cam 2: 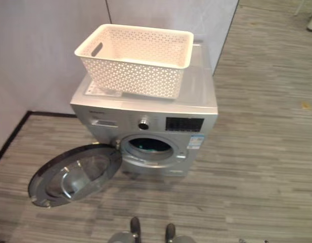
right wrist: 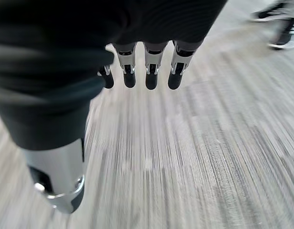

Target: Grab the laundry basket,head to the washer,open it,put in the laundry and shut it.

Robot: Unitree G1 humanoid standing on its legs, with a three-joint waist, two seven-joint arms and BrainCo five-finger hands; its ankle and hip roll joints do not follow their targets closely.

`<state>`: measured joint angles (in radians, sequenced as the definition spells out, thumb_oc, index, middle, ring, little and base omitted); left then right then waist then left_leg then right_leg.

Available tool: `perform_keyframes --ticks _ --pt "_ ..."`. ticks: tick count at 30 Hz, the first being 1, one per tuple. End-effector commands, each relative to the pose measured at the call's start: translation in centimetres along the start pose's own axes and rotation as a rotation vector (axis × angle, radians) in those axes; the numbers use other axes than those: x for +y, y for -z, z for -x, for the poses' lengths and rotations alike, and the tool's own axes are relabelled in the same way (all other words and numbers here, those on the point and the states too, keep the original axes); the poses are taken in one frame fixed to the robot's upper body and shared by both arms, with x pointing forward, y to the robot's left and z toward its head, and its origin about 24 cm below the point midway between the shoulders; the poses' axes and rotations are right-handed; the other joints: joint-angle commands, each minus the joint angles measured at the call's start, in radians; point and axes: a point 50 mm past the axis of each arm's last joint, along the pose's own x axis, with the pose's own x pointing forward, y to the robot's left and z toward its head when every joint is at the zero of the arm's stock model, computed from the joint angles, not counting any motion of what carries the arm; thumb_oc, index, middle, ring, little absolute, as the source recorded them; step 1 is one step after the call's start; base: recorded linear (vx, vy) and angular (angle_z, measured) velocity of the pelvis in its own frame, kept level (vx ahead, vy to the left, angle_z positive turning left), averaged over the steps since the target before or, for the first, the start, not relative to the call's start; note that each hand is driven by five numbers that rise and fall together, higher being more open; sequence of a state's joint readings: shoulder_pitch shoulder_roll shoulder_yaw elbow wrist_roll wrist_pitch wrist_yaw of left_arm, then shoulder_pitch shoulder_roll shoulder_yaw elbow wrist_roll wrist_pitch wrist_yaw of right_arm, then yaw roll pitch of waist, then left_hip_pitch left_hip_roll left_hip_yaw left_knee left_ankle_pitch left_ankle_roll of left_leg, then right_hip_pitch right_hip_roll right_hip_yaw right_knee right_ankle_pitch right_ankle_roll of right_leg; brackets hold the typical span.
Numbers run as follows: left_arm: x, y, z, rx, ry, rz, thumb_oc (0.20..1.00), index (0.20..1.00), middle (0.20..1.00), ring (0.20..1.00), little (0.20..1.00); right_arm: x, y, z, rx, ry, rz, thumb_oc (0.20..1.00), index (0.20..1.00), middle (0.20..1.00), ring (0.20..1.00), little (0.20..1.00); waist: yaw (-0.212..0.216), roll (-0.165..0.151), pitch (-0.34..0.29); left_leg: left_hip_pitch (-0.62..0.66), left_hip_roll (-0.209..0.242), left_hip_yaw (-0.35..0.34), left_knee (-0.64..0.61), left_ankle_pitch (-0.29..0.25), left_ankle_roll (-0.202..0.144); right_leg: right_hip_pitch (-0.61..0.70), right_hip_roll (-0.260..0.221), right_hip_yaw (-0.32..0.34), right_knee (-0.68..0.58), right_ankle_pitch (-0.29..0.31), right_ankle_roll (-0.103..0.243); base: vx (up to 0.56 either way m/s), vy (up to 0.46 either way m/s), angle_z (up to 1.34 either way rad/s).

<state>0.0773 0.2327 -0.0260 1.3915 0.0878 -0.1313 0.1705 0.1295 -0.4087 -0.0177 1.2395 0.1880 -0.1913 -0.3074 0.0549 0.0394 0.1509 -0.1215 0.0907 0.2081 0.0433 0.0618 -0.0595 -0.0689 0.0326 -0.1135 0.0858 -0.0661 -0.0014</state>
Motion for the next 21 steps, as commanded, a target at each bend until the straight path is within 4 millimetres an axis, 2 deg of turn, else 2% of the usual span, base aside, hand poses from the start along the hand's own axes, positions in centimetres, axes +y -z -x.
perform_keyframes --ticks 1,2,3,4,5,6,7,8,11,12,13,14,15,16,18,21 --pt "2.0 -1.3 -0.4 -0.044 -0.050 -0.053 1.000 1.000 1.000 1.000 1.000 -0.9 -3.0 -0.9 -0.094 0.036 0.024 1.000 1.000 1.000 1.000 1.000 0.009 -0.047 0.035 -0.046 -0.145 -0.013 0.036 0.006 0.046 0.106 -0.013 0.015 -0.068 0.012 0.082 -0.12 -0.093 0.31" --pt "2.5 -2.1 -0.5 -0.068 -0.067 -0.056 1.000 1.000 1.000 1.000 1.000 -0.9 -3.1 -0.9 -0.106 0.029 0.058 1.000 1.000 1.000 1.000 1.000 0.013 -0.053 0.046 -0.065 -0.150 -0.050 0.055 0.012 0.038 0.102 -0.018 0.015 -0.063 0.017 0.079 -0.17 -0.082 0.21" --pt "3.3 -3.4 -0.7 -0.105 -0.088 -0.046 1.000 1.000 1.000 1.000 1.000 -0.9 -3.7 -1.0 -0.129 0.016 0.101 1.000 1.000 1.000 1.000 1.000 0.027 -0.065 0.067 -0.099 -0.167 -0.143 0.109 0.026 0.014 0.090 -0.023 0.025 -0.052 0.025 0.076 -0.20 -0.062 0.32" --pt "3.9 -4.2 -0.8 -0.132 -0.106 -0.025 1.000 1.000 1.000 1.000 1.000 -1.0 -4.1 -1.1 -0.140 0.009 0.125 1.000 1.000 1.000 1.000 1.000 0.037 -0.077 0.075 -0.097 -0.194 -0.225 0.131 0.004 0.004 0.076 -0.032 0.028 -0.044 0.032 0.075 -0.21 -0.015 0.47" --pt "4.6 -5.4 -0.8 -0.174 -0.131 0.009 1.000 1.000 1.000 1.000 1.000 -1.4 -4.0 -1.2 -0.134 0.012 0.141 1.000 1.000 1.000 1.000 1.000 0.031 -0.088 0.079 -0.083 -0.171 -0.236 0.146 -0.022 0.000 0.067 -0.053 0.020 -0.040 0.038 0.077 -0.16 0.038 0.41" --pt "4.7 -5.8 -0.8 -0.182 -0.137 0.003 1.000 1.000 1.000 1.000 1.000 -1.7 -4.0 -1.3 -0.124 0.021 0.119 1.000 1.000 1.000 1.000 1.000 0.011 -0.093 0.069 -0.082 -0.126 -0.182 0.134 -0.022 0.005 0.056 -0.069 0.004 -0.042 0.046 0.082 -0.12 0.084 0.16" --pt "5.0 -6.6 -0.8 -0.203 -0.147 0.004 1.000 1.000 1.000 1.000 1.000 -2.0 -3.7 -1.3 -0.108 0.027 0.077 1.000 1.000 1.000 1.000 1.000 -0.006 -0.096 0.061 -0.058 -0.055 -0.127 0.107 -0.013 0.005 0.048 -0.087 -0.019 -0.038 0.044 0.088 -0.06 0.112 0.12" --pt "5.4 -7.5 -0.8 -0.236 -0.158 0.006 1.000 1.000 1.000 1.000 1.000 -2.1 -3.5 -1.3 -0.094 0.025 0.021 1.000 1.000 1.000 1.000 1.000 -0.010 -0.091 0.050 -0.041 -0.002 -0.132 0.074 0.015 0.000 0.039 -0.092 -0.034 -0.034 0.041 0.086 0.00 0.125 0.47" --pt "6.5 -8.5 -0.8 -0.263 -0.195 0.010 1.000 1.000 1.000 1.000 1.000 -1.6 -3.6 -1.1 -0.110 0.002 -0.010 1.000 1.000 1.000 1.000 1.000 -0.021 -0.081 0.040 -0.010 0.097 -0.195 -0.012 0.104 -0.039 0.043 -0.094 -0.040 -0.018 0.018 0.088 0.04 0.146 0.84" --pt "7.1 -8.7 -0.7 -0.268 -0.209 0.009 1.000 1.000 1.000 1.000 1.000 -1.4 -4.2 -1.2 -0.135 -0.016 0.025 1.000 1.000 1.000 1.000 1.000 -0.014 -0.079 0.046 0.004 0.118 -0.273 -0.025 0.132 -0.046 0.044 -0.097 -0.018 -0.007 0.013 0.095 0.01 0.192 0.12" --pt "7.2 -8.8 -0.7 -0.268 -0.210 0.012 1.000 1.000 1.000 1.000 1.000 -1.4 -4.3 -1.2 -0.138 -0.018 0.032 1.000 1.000 1.000 1.000 1.000 -0.019 -0.074 0.045 0.009 0.122 -0.286 -0.027 0.142 -0.055 0.042 -0.096 -0.014 -0.004 0.015 0.097 0.02 0.225 0.03" --pt "7.3 -8.7 -0.7 -0.266 -0.210 0.029 1.000 1.000 1.000 1.000 1.000 -1.5 -4.5 -1.3 -0.144 -0.023 0.041 1.000 1.000 1.000 1.000 1.000 -0.022 -0.066 0.046 0.032 0.114 -0.310 -0.018 0.124 -0.065 0.040 -0.098 0.006 0.006 0.014 0.105 0.09 0.339 -0.29" --pt "7.4 -8.2 -0.7 -0.261 -0.211 0.070 1.000 1.000 1.000 1.000 1.000 -2.2 -4.1 -1.4 -0.119 -0.017 0.053 1.000 1.000 1.000 1.000 1.000 -0.022 -0.056 0.037 0.052 0.073 -0.319 0.011 0.041 -0.064 0.047 -0.115 0.037 0.018 0.013 0.118 0.09 0.281 -0.63" --pt "7.3 -8.2 -0.7 -0.261 -0.210 0.070 1.000 1.000 1.000 1.000 1.000 -2.2 -4.1 -1.4 -0.119 -0.016 0.054 1.000 1.000 1.000 1.000 1.000 -0.020 -0.056 0.038 0.053 0.073 -0.318 0.014 0.038 -0.063 0.048 -0.116 0.038 0.018 0.012 0.119 0.11 0.307 -0.87" --pt "7.0 -8.3 -0.7 -0.282 -0.196 0.080 1.000 1.000 1.000 1.000 1.000 -2.7 -3.6 -1.5 -0.093 -0.014 0.091 1.000 1.000 1.000 1.000 1.000 -0.013 -0.051 0.040 0.047 0.036 -0.306 0.065 -0.028 -0.052 0.057 -0.147 0.051 0.018 0.017 0.128 0.05 0.250 -0.51" --pt "6.9 -8.8 -0.6 -0.311 -0.189 0.075 1.000 1.000 1.000 1.000 1.000 -2.8 -3.3 -1.5 -0.080 -0.014 0.165 1.000 1.000 1.000 1.000 1.000 -0.002 -0.046 0.051 0.037 -0.001 -0.289 0.124 -0.072 -0.042 0.057 -0.185 0.065 0.010 0.036 0.147 0.01 0.275 -0.06"
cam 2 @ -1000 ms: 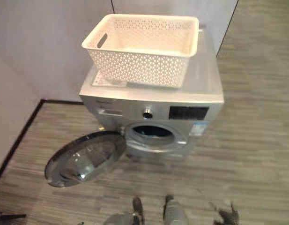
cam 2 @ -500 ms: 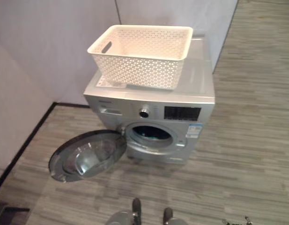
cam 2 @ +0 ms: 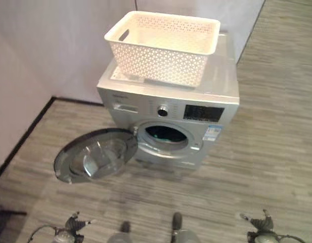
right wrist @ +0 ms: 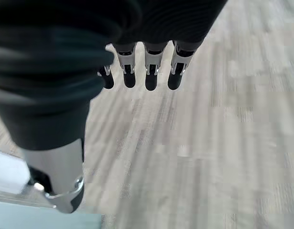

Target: Grab the laundry basket,head to the washer,open it,put in the laundry and shut it.

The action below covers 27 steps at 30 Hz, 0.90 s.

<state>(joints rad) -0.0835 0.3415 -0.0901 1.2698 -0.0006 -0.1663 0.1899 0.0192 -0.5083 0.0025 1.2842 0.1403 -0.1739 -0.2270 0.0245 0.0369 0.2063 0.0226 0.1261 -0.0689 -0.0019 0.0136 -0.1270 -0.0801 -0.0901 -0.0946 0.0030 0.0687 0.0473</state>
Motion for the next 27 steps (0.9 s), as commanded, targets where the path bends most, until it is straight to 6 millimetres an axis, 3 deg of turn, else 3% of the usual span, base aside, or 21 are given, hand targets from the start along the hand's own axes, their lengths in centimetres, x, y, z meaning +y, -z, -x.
perform_keyframes --ticks 1,4,7,11,12,13,14,15,16,17,18,20,21,22,23,25,26,27 --pt "2.4 0.6 0.0 -0.014 -0.071 0.025 1.000 1.000 1.000 1.000 1.000 -0.4 1.0 0.2 0.004 -0.011 0.100 1.000 1.000 1.000 1.000 1.000 0.033 -0.045 -0.002 -0.112 -0.047 -0.004 0.182 -0.035 0.028 0.070 -0.077 0.049 0.079 -0.086 0.107 -0.01 0.252 -0.38" --pt "3.8 -0.1 -0.1 -0.052 -0.122 0.060 1.000 1.000 1.000 1.000 1.000 -0.3 0.0 0.0 -0.040 -0.036 0.135 1.000 1.000 1.000 1.000 1.000 0.041 -0.046 0.008 -0.131 -0.075 0.028 0.194 -0.075 0.050 0.036 -0.117 0.072 0.056 -0.044 0.136 -0.09 0.254 -0.37" --pt "5.2 0.5 -0.1 -0.034 -0.144 0.055 1.000 1.000 1.000 1.000 1.000 0.0 -0.5 0.0 -0.052 -0.064 0.177 1.000 1.000 1.000 1.000 1.000 0.049 -0.049 0.005 -0.132 -0.090 0.052 0.187 -0.088 0.065 0.025 -0.141 0.086 0.031 -0.009 0.153 -0.05 0.188 -0.20" --pt "10.1 -0.3 -0.1 -0.044 -0.258 0.024 1.000 1.000 1.000 1.000 1.000 0.5 -1.8 -0.2 -0.105 -0.110 0.210 1.000 1.000 1.000 1.000 1.000 0.050 -0.064 -0.003 -0.122 -0.101 0.067 0.146 -0.084 0.080 0.011 -0.161 0.095 0.007 0.026 0.173 -0.03 0.123 -0.24" --pt "10.1 -0.3 -0.1 -0.044 -0.258 0.024 1.000 1.000 1.000 1.000 1.000 0.5 -1.8 -0.2 -0.105 -0.110 0.210 1.000 1.000 1.000 1.000 1.000 0.050 -0.064 -0.003 -0.122 -0.101 0.067 0.146 -0.084 0.080 0.011 -0.161 0.095 0.007 0.026 0.173 -0.13 0.082 -0.05" --pt "13.9 -2.4 0.0 -0.104 -0.357 0.024 1.000 1.000 1.000 1.000 1.000 0.7 -2.8 -0.3 -0.146 -0.124 0.198 1.000 1.000 1.000 1.000 1.000 0.046 -0.085 0.014 -0.138 -0.099 0.074 0.130 -0.074 0.083 -0.022 -0.160 0.098 0.018 0.035 0.182 -0.16 0.030 -0.03" --pt "15.3 -3.5 0.2 -0.135 -0.393 0.023 1.000 1.000 1.000 1.000 1.000 0.9 -3.2 -0.3 -0.159 -0.131 0.192 1.000 1.000 1.000 1.000 1.000 0.046 -0.098 0.025 -0.148 -0.098 0.073 0.127 -0.068 0.083 -0.037 -0.158 0.101 0.026 0.036 0.182 -0.16 0.030 -0.02" --pt "15.3 -3.5 0.2 -0.135 -0.393 0.023 1.000 1.000 1.000 1.000 1.000 0.9 -3.2 -0.3 -0.159 -0.131 0.192 1.000 1.000 1.000 1.000 1.000 0.046 -0.098 0.025 -0.148 -0.098 0.073 0.127 -0.068 0.083 -0.037 -0.158 0.101 0.026 0.036 0.182 -0.16 -0.041 0.01" --pt "18.6 -7.5 0.7 -0.254 -0.489 0.031 1.000 1.000 1.000 1.000 1.000 1.6 -3.7 -0.1 -0.190 -0.168 0.200 1.000 1.000 1.000 1.000 1.000 0.050 -0.129 0.052 -0.167 -0.091 0.055 0.093 -0.040 0.082 -0.055 -0.153 0.083 0.030 0.041 0.181 -0.11 -0.033 0.02" --pt "18.6 -7.5 0.7 -0.254 -0.489 0.031 1.000 1.000 1.000 1.000 1.000 1.6 -3.7 -0.1 -0.190 -0.168 0.200 1.000 1.000 1.000 1.000 1.000 0.050 -0.129 0.052 -0.167 -0.091 0.055 0.093 -0.040 0.082 -0.055 -0.153 0.083 0.030 0.041 0.181 -0.19 -0.115 0.03" --pt "21.1 -12.0 1.6 -0.375 -0.573 0.042 1.000 1.000 1.000 1.000 1.000 2.8 -3.3 0.3 -0.189 -0.213 0.195 1.000 1.000 1.000 1.000 1.000 0.052 -0.159 0.070 -0.185 -0.076 0.019 0.037 0.004 0.075 -0.071 -0.142 0.052 0.030 0.045 0.179 -0.11 -0.110 0.12" --pt "23.1 -15.2 2.6 -0.434 -0.641 0.045 1.000 1.000 1.000 1.000 1.000 3.7 -2.8 0.6 -0.168 -0.237 0.173 1.000 1.000 1.000 1.000 1.000 0.047 -0.187 0.078 -0.195 -0.060 -0.005 -0.025 0.043 0.069 -0.087 -0.134 0.031 0.023 0.051 0.181 -0.09 -0.113 0.73" --pt "23.6 -17.1 3.1 -0.476 -0.661 0.045 1.000 1.000 1.000 1.000 1.000 4.0 -2.6 0.6 -0.159 -0.241 0.164 1.000 1.000 1.000 1.000 1.000 0.044 -0.197 0.083 -0.198 -0.053 -0.016 -0.058 0.065 0.063 -0.092 -0.132 0.019 0.017 0.055 0.183 -0.08 -0.086 0.89" --pt "24.2 -20.1 4.0 -0.551 -0.677 0.036 1.000 1.000 1.000 1.000 1.000 4.5 -2.8 0.7 -0.160 -0.243 0.144 1.000 1.000 1.000 1.000 1.000 0.032 -0.219 0.091 -0.220 -0.041 -0.032 -0.081 0.082 0.055 -0.111 -0.130 -0.007 0.012 0.062 0.189 -0.05 -0.050 0.49" --pt "24.5 -20.3 4.1 -0.550 -0.696 0.030 1.000 1.000 1.000 1.000 1.000 4.6 -2.5 0.8 -0.151 -0.242 0.132 1.000 1.000 1.000 1.000 1.000 0.025 -0.227 0.090 -0.224 -0.037 -0.033 -0.079 0.080 0.057 -0.118 -0.127 -0.003 0.012 0.069 0.190 -0.03 -0.016 0.46" --pt "23.8 -22.9 4.4 -0.585 -0.699 -0.027 1.000 1.000 1.000 1.000 1.000 6.2 -2.6 1.3 -0.168 -0.289 0.138 1.000 1.000 1.000 1.000 1.000 0.014 -0.253 0.111 -0.233 -0.036 -0.026 -0.081 0.083 0.056 -0.121 -0.124 0.002 -0.009 0.089 0.192 -0.01 0.018 0.23" --pt "23.8 -22.9 4.4 -0.585 -0.699 -0.027 1.000 1.000 1.000 1.000 1.000 6.2 -2.6 1.3 -0.168 -0.289 0.137 1.000 1.000 1.000 1.000 1.000 0.014 -0.253 0.111 -0.233 -0.036 -0.026 -0.081 0.083 0.056 -0.121 -0.124 0.001 -0.009 0.089 0.192 -0.04 0.014 -0.19" --pt "21.9 -23.4 3.6 -0.584 -0.654 -0.038 1.000 1.000 1.000 1.000 1.000 6.8 -3.1 1.5 -0.187 -0.303 0.154 1.000 1.000 1.000 1.000 1.000 0.008 -0.259 0.117 -0.239 -0.034 -0.021 -0.082 0.082 0.056 -0.127 -0.124 0.004 -0.014 0.098 0.194 -0.01 0.018 -0.21"
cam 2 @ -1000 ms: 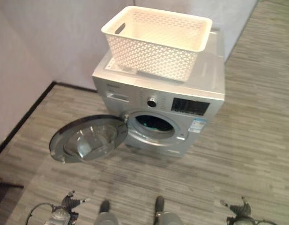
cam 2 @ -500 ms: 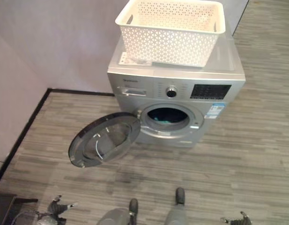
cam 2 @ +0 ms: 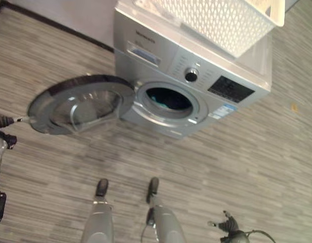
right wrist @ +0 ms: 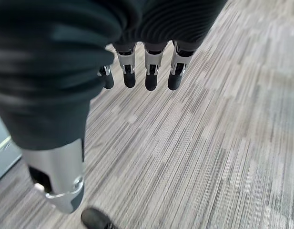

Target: Grab the laundry basket,head to the washer,open it,put in the laundry and shut it.

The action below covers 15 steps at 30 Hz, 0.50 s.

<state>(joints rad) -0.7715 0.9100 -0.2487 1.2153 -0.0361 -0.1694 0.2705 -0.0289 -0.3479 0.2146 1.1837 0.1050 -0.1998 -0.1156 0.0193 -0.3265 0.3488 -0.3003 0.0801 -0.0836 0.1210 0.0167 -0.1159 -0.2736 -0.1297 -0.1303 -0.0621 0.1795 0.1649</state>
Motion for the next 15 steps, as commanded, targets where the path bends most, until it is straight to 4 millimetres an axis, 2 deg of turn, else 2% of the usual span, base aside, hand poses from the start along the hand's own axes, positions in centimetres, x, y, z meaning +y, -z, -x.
perform_keyframes --ticks 1,3,4,5,6,7,9,11,12,13,14,15 --pt "-3.6 2.6 1.8 0.078 0.055 0.002 1.000 1.000 1.000 1.000 1.000 -2.6 0.7 0.2 0.006 0.066 0.053 1.000 1.000 1.000 1.000 1.000 0.012 0.103 -0.026 0.083 0.014 -0.001 -0.204 0.080 0.045 0.062 -0.084 0.046 0.051 -0.011 0.076 -0.02 0.036 -0.19" --pt "-7.6 2.8 3.4 0.069 0.177 -0.004 1.000 1.000 1.000 1.000 1.000 -2.7 0.2 0.1 -0.009 0.075 0.054 1.000 1.000 1.000 1.000 1.000 0.007 0.111 -0.024 0.083 0.010 0.003 -0.206 0.080 0.047 0.058 -0.086 0.055 0.053 -0.014 0.071 0.00 0.045 -0.20" --pt "-7.6 2.8 3.4 0.069 0.177 -0.004 1.000 1.000 1.000 1.000 1.000 -2.7 0.2 0.1 -0.009 0.075 0.054 1.000 1.000 1.000 1.000 1.000 0.007 0.112 -0.024 0.083 0.010 0.003 -0.206 0.080 0.047 0.058 -0.086 0.055 0.053 -0.014 0.071 -0.01 0.048 -0.16" --pt "-12.5 0.6 5.9 -0.075 0.348 -0.031 1.000 1.000 1.000 1.000 1.000 -3.1 -0.2 0.1 -0.034 0.083 0.076 1.000 1.000 1.000 1.000 1.000 0.012 0.131 -0.015 0.084 0.003 0.000 -0.205 0.081 0.049 0.057 -0.090 0.057 0.055 -0.019 0.067 -0.02 0.027 -0.11" --pt "-14.4 -0.3 7.2 -0.117 0.413 -0.009 1.000 1.000 1.000 1.000 1.000 -3.4 0.0 0.1 -0.025 0.094 0.071 1.000 1.000 1.000 1.000 1.000 0.015 0.140 -0.012 0.084 0.001 -0.001 -0.203 0.080 0.050 0.059 -0.092 0.055 0.054 -0.020 0.065 0.00 0.000 0.00" --pt "-14.4 -0.3 7.2 -0.117 0.413 -0.009 1.000 1.000 1.000 1.000 1.000 -3.5 0.0 0.1 -0.024 0.095 0.071 1.000 1.000 1.000 1.000 1.000 0.015 0.141 -0.011 0.085 0.001 -0.001 -0.203 0.080 0.050 0.060 -0.092 0.055 0.054 -0.021 0.065 -0.01 -0.003 0.08" --pt "-17.5 -1.8 10.2 -0.213 0.539 0.046 1.000 1.000 1.000 1.000 1.000 -3.8 0.2 0.2 -0.019 0.111 0.068 1.000 1.000 1.000 1.000 1.000 0.027 0.164 -0.008 0.084 -0.006 -0.008 -0.201 0.081 0.051 0.066 -0.098 0.046 0.049 -0.023 0.064 0.00 -0.010 0.09" --pt "-19.6 -3.4 13.1 -0.304 0.661 0.070 1.000 1.000 1.000 1.000 1.000 -3.9 0.2 0.2 -0.025 0.115 0.065 1.000 1.000 1.000 1.000 1.000 0.030 0.180 -0.011 0.085 -0.010 -0.011 -0.200 0.082 0.052 0.074 -0.102 0.043 0.042 -0.023 0.062 0.01 -0.028 0.09" --pt "-20.0 -4.0 13.8 -0.334 0.690 0.079 1.000 1.000 1.000 1.000 1.000 -3.9 0.4 0.3 -0.021 0.117 0.064 1.000 1.000 1.000 1.000 1.000 0.031 0.186 -0.013 0.086 -0.010 -0.012 -0.200 0.082 0.053 0.078 -0.102 0.041 0.039 -0.023 0.061 0.03 -0.084 0.21" --pt "-22.0 -6.3 17.5 -0.449 0.865 0.124 1.000 1.000 1.000 1.000 1.000 -4.1 0.7 0.4 -0.006 0.118 0.054 1.000 1.000 1.000 1.000 1.000 0.034 0.208 -0.027 0.093 -0.014 -0.016 -0.201 0.081 0.052 0.092 -0.107 0.037 0.031 -0.026 0.059 0.03 -0.070 0.20" --pt "-22.0 -6.3 17.5 -0.449 0.866 0.124 1.000 1.000 1.000 1.000 1.000 -4.1 0.8 0.4 -0.005 0.118 0.054 1.000 1.000 1.000 1.000 1.000 0.034 0.209 -0.028 0.093 -0.014 -0.016 -0.201 0.081 0.052 0.093 -0.107 0.036 0.031 -0.026 0.059 0.04 -0.076 0.09" --pt "-22.8 -7.2 18.8 -0.483 0.925 0.129 1.000 1.000 1.000 1.000 1.000 -4.0 0.9 0.4 0.000 0.113 0.058 1.000 1.000 1.000 1.000 1.000 0.032 0.216 -0.035 0.098 -0.016 -0.016 -0.203 0.079 0.052 0.099 -0.108 0.036 0.027 -0.027 0.059 0.04 -0.023 0.02"
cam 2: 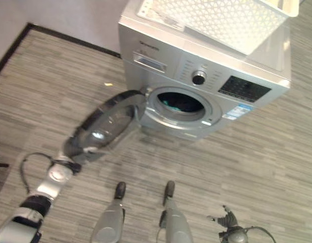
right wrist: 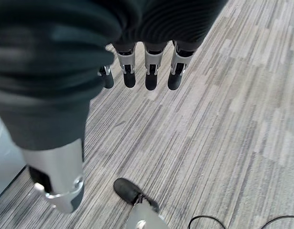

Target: Grab the laundry basket,head to the washer,open it,put in the laundry and shut it.

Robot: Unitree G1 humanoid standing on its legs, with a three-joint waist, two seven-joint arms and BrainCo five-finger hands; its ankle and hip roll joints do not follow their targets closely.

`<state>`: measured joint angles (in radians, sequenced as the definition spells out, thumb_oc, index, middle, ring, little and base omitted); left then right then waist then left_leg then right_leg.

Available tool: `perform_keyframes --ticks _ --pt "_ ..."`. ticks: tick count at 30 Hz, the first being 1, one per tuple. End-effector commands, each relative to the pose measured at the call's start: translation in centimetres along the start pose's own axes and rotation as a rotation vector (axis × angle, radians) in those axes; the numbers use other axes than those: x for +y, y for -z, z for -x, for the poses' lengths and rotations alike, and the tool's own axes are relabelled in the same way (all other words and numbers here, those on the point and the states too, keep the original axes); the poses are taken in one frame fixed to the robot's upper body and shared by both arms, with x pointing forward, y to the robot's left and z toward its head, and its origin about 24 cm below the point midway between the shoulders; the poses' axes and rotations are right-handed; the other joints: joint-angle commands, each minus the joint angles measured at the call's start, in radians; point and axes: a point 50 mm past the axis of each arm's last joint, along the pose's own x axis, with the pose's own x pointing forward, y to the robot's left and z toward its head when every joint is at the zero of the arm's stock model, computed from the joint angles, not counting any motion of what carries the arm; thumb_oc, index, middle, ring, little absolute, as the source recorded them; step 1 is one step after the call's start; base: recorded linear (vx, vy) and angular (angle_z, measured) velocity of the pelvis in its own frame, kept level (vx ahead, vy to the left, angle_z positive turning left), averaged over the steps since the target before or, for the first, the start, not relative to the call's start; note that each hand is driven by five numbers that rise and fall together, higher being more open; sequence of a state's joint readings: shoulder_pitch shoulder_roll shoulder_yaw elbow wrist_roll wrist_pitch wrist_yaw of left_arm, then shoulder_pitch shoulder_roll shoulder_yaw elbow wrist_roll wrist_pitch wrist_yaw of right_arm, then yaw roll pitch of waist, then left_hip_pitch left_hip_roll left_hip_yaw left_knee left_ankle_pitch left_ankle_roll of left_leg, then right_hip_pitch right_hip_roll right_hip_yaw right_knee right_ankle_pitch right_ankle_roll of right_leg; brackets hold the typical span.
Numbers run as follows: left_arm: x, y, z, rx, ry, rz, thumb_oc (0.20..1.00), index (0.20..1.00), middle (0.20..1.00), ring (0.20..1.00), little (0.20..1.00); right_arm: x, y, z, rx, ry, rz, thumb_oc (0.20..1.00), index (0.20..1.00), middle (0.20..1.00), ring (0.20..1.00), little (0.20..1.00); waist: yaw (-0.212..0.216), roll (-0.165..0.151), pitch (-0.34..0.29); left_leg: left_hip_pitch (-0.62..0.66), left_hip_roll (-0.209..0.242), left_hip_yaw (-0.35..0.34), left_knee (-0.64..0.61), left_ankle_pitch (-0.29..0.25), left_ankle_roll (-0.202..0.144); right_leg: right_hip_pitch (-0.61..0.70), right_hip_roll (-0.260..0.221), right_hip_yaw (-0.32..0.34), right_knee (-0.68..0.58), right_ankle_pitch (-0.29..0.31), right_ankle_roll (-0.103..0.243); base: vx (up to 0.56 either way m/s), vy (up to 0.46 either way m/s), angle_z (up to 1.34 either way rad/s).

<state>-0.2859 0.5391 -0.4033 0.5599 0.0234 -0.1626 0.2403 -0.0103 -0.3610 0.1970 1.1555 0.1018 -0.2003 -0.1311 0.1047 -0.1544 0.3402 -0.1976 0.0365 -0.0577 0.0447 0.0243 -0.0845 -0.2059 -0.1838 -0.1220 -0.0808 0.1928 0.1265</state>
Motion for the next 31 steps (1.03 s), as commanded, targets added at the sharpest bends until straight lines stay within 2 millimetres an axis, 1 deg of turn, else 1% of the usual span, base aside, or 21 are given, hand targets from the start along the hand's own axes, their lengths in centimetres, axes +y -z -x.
perform_keyframes --ticks 1,2,4,5,6,7,8,10,11,12,16,17,19,21,22,23,24,26,28,29,31 --pt "-7.9 -5.8 -1.0 -0.192 0.365 -0.026 1.000 1.000 1.000 1.000 1.000 -3.2 0.8 0.2 0.016 0.074 0.070 1.000 1.000 1.000 1.000 1.000 -0.056 0.051 -0.035 0.002 0.026 -0.041 -0.128 0.070 0.021 0.037 -0.056 0.027 0.042 -0.041 0.097 0.05 -0.039 0.02" --pt "-9.5 -7.1 -0.8 -0.233 0.427 -0.039 1.000 1.000 1.000 1.000 1.000 -2.9 0.6 0.1 0.016 0.066 0.076 1.000 1.000 1.000 1.000 1.000 -0.060 0.056 -0.040 0.008 0.024 -0.038 -0.129 0.068 0.021 0.043 -0.058 0.027 0.040 -0.041 0.097 0.04 -0.045 0.02" --pt "-13.6 -12.9 -0.2 -0.416 0.562 -0.016 1.000 1.000 1.000 1.000 1.000 -2.3 -0.1 -0.3 0.020 0.047 0.091 1.000 1.000 1.000 1.000 1.000 -0.073 0.074 -0.059 0.022 0.015 -0.032 -0.132 0.063 0.021 0.060 -0.069 0.031 0.024 -0.033 0.101 0.02 -0.039 0.01" --pt "-13.7 -13.0 -0.2 -0.418 0.563 -0.016 1.000 1.000 1.000 1.000 1.000 -2.3 -0.1 -0.3 0.021 0.049 0.090 1.000 1.000 1.000 1.000 1.000 -0.072 0.075 -0.058 0.022 0.015 -0.032 -0.132 0.062 0.021 0.061 -0.069 0.030 0.023 -0.033 0.101 0.01 -0.020 0.04" --pt "-14.7 -15.1 0.1 -0.476 0.589 0.005 1.000 1.000 1.000 1.000 1.000 -1.9 -0.8 -0.5 0.001 0.037 0.096 1.000 1.000 1.000 1.000 1.000 -0.082 0.078 -0.067 0.025 0.013 -0.028 -0.132 0.061 0.019 0.064 -0.073 0.032 0.012 -0.025 0.104 0.00 0.000 0.00" --pt "-14.8 -15.2 0.0 -0.477 0.589 0.006 1.000 1.000 1.000 1.000 1.000 -2.0 -0.8 -0.6 0.001 0.039 0.095 1.000 1.000 1.000 1.000 1.000 -0.081 0.079 -0.066 0.025 0.013 -0.028 -0.132 0.060 0.019 0.065 -0.073 0.031 0.011 -0.025 0.104 0.00 0.000 0.00" --pt "-16.8 -19.1 1.4 -0.618 0.671 -0.004 1.000 1.000 1.000 1.000 1.000 -1.6 -2.1 -0.9 -0.033 0.027 0.103 1.000 1.000 1.000 1.000 1.000 -0.098 0.086 -0.082 0.029 0.011 -0.018 -0.132 0.055 0.017 0.066 -0.078 0.040 -0.001 -0.014 0.112 -0.03 -0.008 -0.08" --pt "-18.5 -22.9 3.7 -0.801 0.782 -0.065 1.000 1.000 1.000 1.000 1.000 -1.8 -3.2 -1.2 -0.063 0.023 0.137 1.000 1.000 1.000 1.000 1.000 -0.117 0.092 -0.100 0.036 0.013 -0.002 -0.132 0.049 0.017 0.062 -0.077 0.054 -0.004 -0.014 0.116 0.01 0.006 -0.10" --pt "-18.5 -22.9 3.7 -0.802 0.783 -0.064 1.000 1.000 1.000 1.000 1.000 -1.8 -3.3 -1.2 -0.064 0.024 0.137 1.000 1.000 1.000 1.000 1.000 -0.115 0.093 -0.099 0.037 0.013 -0.001 -0.132 0.047 0.017 0.061 -0.076 0.056 -0.004 -0.015 0.116 0.10 -0.023 -0.31" --pt "-18.9 -24.8 5.0 -0.894 0.851 -0.063 1.000 1.000 1.000 1.000 1.000 -2.0 -3.5 -1.3 -0.069 0.020 0.166 1.000 1.000 1.000 1.000 1.000 -0.134 0.098 -0.120 0.058 0.020 0.014 -0.132 0.041 0.014 0.072 -0.071 0.071 -0.002 -0.020 0.114 0.07 -0.052 -0.41" --pt "-18.4 -23.6 3.9 -0.792 0.806 0.035 1.000 1.000 1.000 1.000 1.000 -2.6 -2.9 -1.1 -0.061 0.038 0.156 1.000 1.000 1.000 1.000 1.000 -0.152 0.110 -0.145 0.084 0.026 0.014 -0.132 0.046 0.011 0.098 -0.070 0.067 0.002 -0.024 0.109 0.07 -0.047 -0.26" --pt "-18.5 -22.2 3.0 -0.724 0.780 0.011 1.000 1.000 1.000 1.000 1.000 -3.0 -2.6 -1.0 -0.050 0.054 0.125 1.000 1.000 1.000 1.000 1.000 -0.157 0.113 -0.156 0.094 0.030 0.018 -0.132 0.044 0.010 0.106 -0.069 0.067 0.001 -0.027 0.108 0.08 -0.053 0.01" --pt "-18.4 -16.5 1.1 -0.522 0.719 -0.117 1.000 1.000 1.000 1.000 1.000 -3.2 -0.7 -0.6 0.011 0.060 0.121 1.000 1.000 1.000 1.000 1.000 -0.155 0.123 -0.180 0.128 0.039 0.026 -0.132 0.038 0.003 0.138 -0.065 0.062 -0.006 -0.040 0.102 0.09 -0.085 -0.07" --pt "-17.2 -12.9 0.3 -0.388 0.660 -0.123 1.000 1.000 1.000 1.000 1.000 -2.6 0.1 -0.4 0.048 0.045 0.127 1.000 1.000 1.000 1.000 1.000 -0.147 0.126 -0.192 0.138 0.044 0.029 -0.132 0.038 -0.001 0.153 -0.062 0.057 -0.006 -0.045 0.097 0.05 -0.097 -0.02" --pt "-15.9 -4.1 1.1 0.020 0.573 0.035 1.000 1.000 1.000 1.000 1.000 -1.7 0.8 -0.3 0.100 0.044 0.095 1.000 1.000 1.000 1.000 1.000 -0.122 0.137 -0.204 0.154 0.052 0.021 -0.132 0.043 -0.005 0.178 -0.060 0.040 -0.006 -0.055 0.087 0.08 -0.097 0.08" --pt "-16.0 -4.1 1.1 0.021 0.574 0.036 1.000 1.000 1.000 1.000 1.000 -1.7 0.9 -0.3 0.101 0.043 0.096 1.000 1.000 1.000 1.000 1.000 -0.122 0.138 -0.204 0.159 0.053 0.021 -0.132 0.034 -0.006 0.183 -0.058 0.038 -0.006 -0.063 0.088 0.08 -0.095 0.06" --pt "-14.7 -0.2 1.8 0.224 0.467 0.171 1.000 1.000 1.000 1.000 1.000 -1.7 1.4 -0.1 0.127 0.044 0.079 1.000 1.000 1.000 1.000 1.000 -0.110 0.142 -0.207 0.170 0.056 0.020 -0.132 0.033 -0.007 0.196 -0.058 0.032 -0.006 -0.067 0.084 0.05 -0.037 0.14" --pt "-13.7 4.1 4.0 0.411 0.397 0.242 1.000 1.000 1.000 1.000 1.000 -1.2 2.4 0.2 0.169 0.035 0.064 1.000 1.000 1.000 1.000 1.000 -0.095 0.148 -0.223 0.178 0.058 0.016 -0.132 0.032 -0.006 0.206 -0.057 0.026 -0.006 -0.072 0.081 0.04 -0.039 0.22" --pt "-12.7 8.1 6.6 0.584 0.332 0.209 1.000 1.000 1.000 1.000 1.000 -0.6 3.0 0.4 0.194 0.018 0.057 1.000 1.000 1.000 1.000 1.000 -0.079 0.150 -0.236 0.185 0.060 0.013 -0.132 0.032 -0.008 0.215 -0.057 0.022 -0.006 -0.076 0.078 0.03 -0.022 0.10" --pt "-12.7 8.1 6.6 0.584 0.332 0.210 1.000 1.000 1.000 1.000 1.000 -0.6 3.0 0.4 0.194 0.018 0.057 1.000 1.000 1.000 1.000 1.000 -0.080 0.150 -0.235 0.186 0.060 0.012 -0.132 0.031 -0.008 0.216 -0.056 0.021 -0.006 -0.076 0.078 0.04 -0.019 0.08" --pt "-10.8 13.8 12.4 0.897 0.243 0.209 1.000 1.000 1.000 1.000 1.000 0.7 3.5 0.7 0.229 -0.015 0.028 1.000 1.000 1.000 1.000 1.000 -0.064 0.150 -0.264 0.201 0.063 0.019 -0.132 0.027 -0.011 0.230 -0.055 0.018 -0.006 -0.085 0.073 0.06 -0.030 0.08"
